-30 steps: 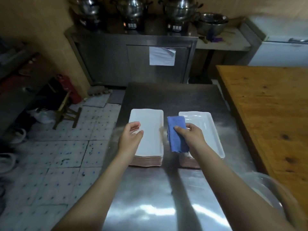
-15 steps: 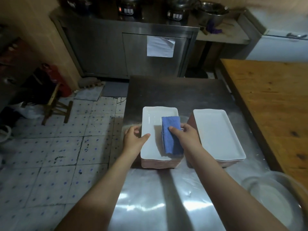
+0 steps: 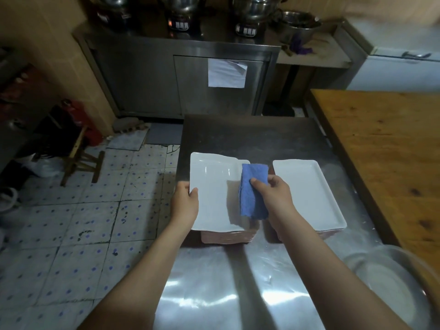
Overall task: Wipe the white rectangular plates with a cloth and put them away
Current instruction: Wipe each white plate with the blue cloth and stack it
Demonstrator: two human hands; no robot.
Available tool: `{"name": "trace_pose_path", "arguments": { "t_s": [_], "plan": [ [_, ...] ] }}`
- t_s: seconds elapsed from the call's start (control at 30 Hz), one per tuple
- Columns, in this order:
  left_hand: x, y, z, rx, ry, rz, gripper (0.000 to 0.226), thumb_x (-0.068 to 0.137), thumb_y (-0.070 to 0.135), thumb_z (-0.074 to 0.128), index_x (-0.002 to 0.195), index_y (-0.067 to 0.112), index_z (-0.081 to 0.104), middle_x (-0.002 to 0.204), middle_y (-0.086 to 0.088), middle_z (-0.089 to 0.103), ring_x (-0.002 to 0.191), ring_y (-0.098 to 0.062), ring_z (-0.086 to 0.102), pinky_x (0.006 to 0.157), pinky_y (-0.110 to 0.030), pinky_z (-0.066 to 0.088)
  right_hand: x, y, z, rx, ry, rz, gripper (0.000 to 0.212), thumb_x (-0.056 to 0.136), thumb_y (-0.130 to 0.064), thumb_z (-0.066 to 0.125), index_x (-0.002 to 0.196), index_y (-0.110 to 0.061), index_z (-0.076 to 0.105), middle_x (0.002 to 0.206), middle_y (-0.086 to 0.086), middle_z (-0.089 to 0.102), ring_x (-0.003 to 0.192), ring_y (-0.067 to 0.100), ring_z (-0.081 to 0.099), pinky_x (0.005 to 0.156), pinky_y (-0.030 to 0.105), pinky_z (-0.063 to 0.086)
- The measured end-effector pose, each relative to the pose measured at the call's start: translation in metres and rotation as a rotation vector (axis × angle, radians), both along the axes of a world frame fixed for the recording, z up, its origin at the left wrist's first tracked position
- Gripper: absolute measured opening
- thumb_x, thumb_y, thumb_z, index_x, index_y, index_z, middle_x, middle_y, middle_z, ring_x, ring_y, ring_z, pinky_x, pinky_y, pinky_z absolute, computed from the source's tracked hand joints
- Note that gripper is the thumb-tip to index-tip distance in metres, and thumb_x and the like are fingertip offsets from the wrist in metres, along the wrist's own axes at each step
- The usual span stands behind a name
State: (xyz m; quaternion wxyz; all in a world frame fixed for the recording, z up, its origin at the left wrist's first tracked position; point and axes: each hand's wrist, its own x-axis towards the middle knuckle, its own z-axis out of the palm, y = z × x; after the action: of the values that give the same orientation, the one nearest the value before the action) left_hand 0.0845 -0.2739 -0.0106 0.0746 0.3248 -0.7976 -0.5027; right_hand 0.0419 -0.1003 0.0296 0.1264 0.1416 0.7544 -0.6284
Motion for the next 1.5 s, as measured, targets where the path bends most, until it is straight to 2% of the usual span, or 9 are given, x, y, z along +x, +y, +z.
{"name": "trace_pose_path", "arguments": {
  "t_s": [0.2, 0.4, 0.57, 0.77, 0.9, 1.03, 1.23, 1.33, 1.5],
  "plan": [
    [0.022, 0.002, 0.021, 0.216, 0.031, -0.009, 0.011, 0.097, 0.015, 0.042, 0.108, 0.015, 0.042, 0.101, -0.004, 0.055, 0.081, -0.017, 0.055, 0.061, -0.027, 0.043, 0.018, 0.003, 0.033, -0.120, 0.000, 0.112, 0.024, 0.086, -0.025, 0.069, 0.103, -0.013, 0.058, 0.100, 0.007, 0.067, 0.088, 0.021, 0.067, 0.071, 0.033, 0.057],
    [0.047, 0.013, 0.060, 0.462, 0.064, -0.001, 0.024, 0.100, 0.025, 0.040, 0.109, 0.010, 0.056, 0.094, -0.009, 0.065, 0.081, -0.026, 0.063, 0.064, -0.034, 0.052, 0.051, -0.024, 0.057, -0.160, -0.005, 0.303, 0.035, 0.081, -0.024, 0.074, 0.110, -0.019, 0.054, 0.100, 0.006, 0.067, 0.085, 0.018, 0.068, 0.058, 0.026, 0.053],
    [0.073, 0.017, 0.081, 0.519, 0.108, 0.037, 0.021, 0.100, 0.030, 0.039, 0.103, 0.015, 0.054, 0.086, -0.007, 0.063, 0.073, -0.022, 0.062, 0.060, -0.028, 0.049, 0.076, -0.038, 0.059, 0.288, 0.338, 0.406, 0.030, 0.083, -0.026, 0.071, 0.108, -0.022, 0.054, 0.100, -0.007, 0.058, 0.085, 0.008, 0.057, 0.067, 0.017, 0.044],
    [0.093, 0.015, 0.097, 0.657, 0.148, 0.025, 0.022, 0.100, 0.032, 0.038, 0.113, 0.019, 0.051, 0.094, -0.008, 0.066, 0.082, -0.027, 0.064, 0.067, -0.035, 0.053, 0.095, -0.034, 0.061, 0.790, 0.696, 0.397, 0.059, 0.091, -0.025, 0.060, 0.143, -0.016, 0.035, 0.146, 0.007, 0.032, 0.135, 0.022, 0.027, 0.106, 0.024, 0.030],
    [0.102, 0.018, 0.106, 0.689, 0.183, -0.007, 0.024, 0.101, 0.031, 0.037, 0.117, 0.021, 0.051, 0.095, -0.006, 0.066, 0.081, -0.025, 0.064, 0.061, -0.032, 0.051, 0.099, -0.033, 0.058, 0.953, 0.875, 0.599, 0.048, 0.101, -0.026, 0.038, 0.147, -0.014, 0.030, 0.158, 0.005, 0.018, 0.145, 0.024, 0.012, 0.117, 0.030, 0.009],
    [0.105, 0.020, 0.110, 0.626, 0.229, 0.004, 0.022, 0.101, 0.033, 0.035, 0.109, 0.023, 0.053, 0.088, -0.001, 0.065, 0.071, -0.017, 0.063, 0.049, -0.023, 0.048, 0.109, -0.035, 0.053, 0.903, 0.955, 0.762, 0.053, 0.103, -0.027, 0.029, 0.150, -0.007, 0.017, 0.159, 0.008, 0.010, 0.147, 0.019, 0.003, 0.109, 0.015, -0.019],
    [0.109, 0.034, 0.114, 0.490, 0.259, 0.007, 0.039, 0.101, 0.035, 0.031, 0.127, 0.017, 0.054, 0.101, 0.006, 0.055, 0.082, -0.007, 0.052, 0.061, -0.009, 0.044, 0.104, -0.057, 0.057, 0.640, 0.907, 0.878, 0.051, 0.102, -0.017, 0.031, 0.150, -0.012, 0.017, 0.159, 0.001, 0.009, 0.142, 0.003, 0.001, 0.102, 0.001, -0.014],
    [0.112, 0.035, 0.115, 0.502, 0.247, -0.014, 0.032, 0.101, 0.036, 0.031, 0.116, 0.022, 0.056, 0.101, 0.001, 0.064, 0.083, -0.014, 0.060, 0.066, -0.024, 0.047, 0.078, -0.065, 0.067, 0.780, 0.969, 0.824, 0.052, 0.101, -0.015, 0.033, 0.149, -0.006, 0.016, 0.158, 0.009, 0.011, 0.146, 0.016, 0.004, 0.104, 0.006, -0.017],
    [0.115, 0.028, 0.122, 0.505, 0.251, -0.001, 0.027, 0.100, 0.038, 0.033, 0.093, 0.023, 0.055, 0.077, 0.003, 0.064, 0.062, -0.010, 0.062, 0.041, -0.015, 0.046, 0.057, -0.053, 0.067, 1.030, 0.847, 0.689, 0.055, 0.103, -0.040, 0.013, 0.152, -0.020, -0.002, 0.160, -0.003, -0.008, 0.145, 0.013, -0.013, 0.109, 0.025, -0.014]
  ]
}}
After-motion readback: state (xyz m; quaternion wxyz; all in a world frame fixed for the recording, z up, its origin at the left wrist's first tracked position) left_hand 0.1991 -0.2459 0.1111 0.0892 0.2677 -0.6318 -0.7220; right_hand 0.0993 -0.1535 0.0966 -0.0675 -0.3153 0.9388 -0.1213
